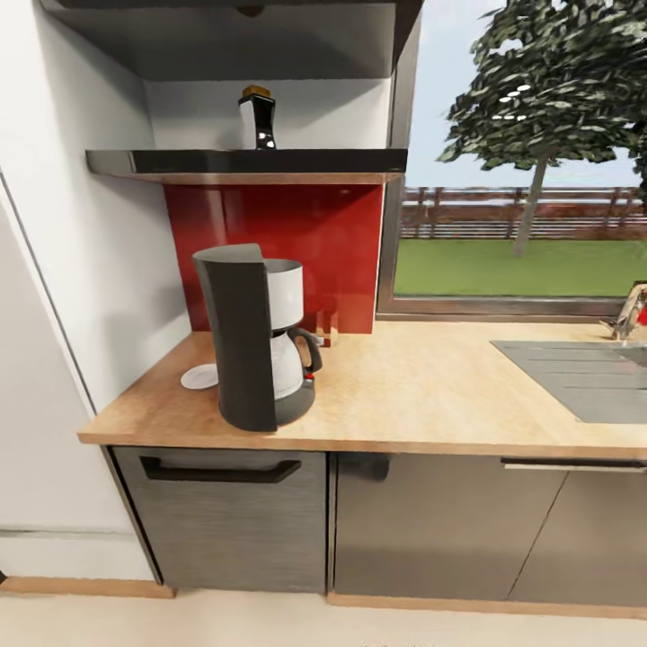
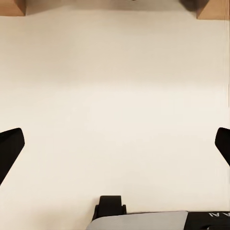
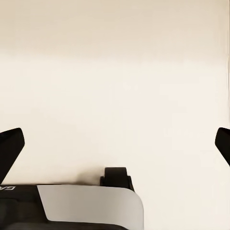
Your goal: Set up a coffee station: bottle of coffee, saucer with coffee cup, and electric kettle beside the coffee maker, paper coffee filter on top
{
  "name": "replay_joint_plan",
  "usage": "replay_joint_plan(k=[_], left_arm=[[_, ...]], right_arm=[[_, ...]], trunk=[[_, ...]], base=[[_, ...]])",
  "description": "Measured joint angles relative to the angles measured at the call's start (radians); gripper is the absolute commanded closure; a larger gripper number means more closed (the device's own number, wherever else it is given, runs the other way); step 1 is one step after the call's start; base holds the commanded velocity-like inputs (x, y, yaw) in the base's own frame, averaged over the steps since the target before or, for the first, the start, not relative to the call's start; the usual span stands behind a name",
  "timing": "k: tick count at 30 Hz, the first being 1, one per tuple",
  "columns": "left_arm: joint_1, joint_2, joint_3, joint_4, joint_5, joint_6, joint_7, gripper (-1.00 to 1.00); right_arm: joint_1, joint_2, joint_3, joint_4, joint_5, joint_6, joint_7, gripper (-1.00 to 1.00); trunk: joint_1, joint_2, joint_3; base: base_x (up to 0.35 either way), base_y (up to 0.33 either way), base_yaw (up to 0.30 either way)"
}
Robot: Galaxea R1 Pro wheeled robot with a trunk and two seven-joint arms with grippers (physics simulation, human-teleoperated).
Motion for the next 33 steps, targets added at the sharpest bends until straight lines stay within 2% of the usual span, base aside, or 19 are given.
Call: replay_joint_plan(k=[7,23,33], left_arm=[[0.000,0.000,-0.001,0.000,0.000,0.000,0.001,-1.00],[-0.001,0.000,0.001,0.000,0.001,0.000,0.001,-1.00],[0.000,0.000,0.001,0.000,0.001,0.000,0.001,-1.00]], right_arm=[[0.000,0.000,-0.001,0.000,0.001,0.000,0.000,-1.00],[0.000,0.001,0.002,0.001,0.001,0.000,0.000,-1.00],[0.000,0.000,0.006,0.004,0.005,0.001,0.001,-1.00]], trunk=[[0.000,0.000,0.000],[0.000,0.000,0.000],[0.000,0.000,0.000]], base=[[0.069,-0.170,-0.118],[0.007,-0.016,-0.210],[0.000,0.000,-0.038]])
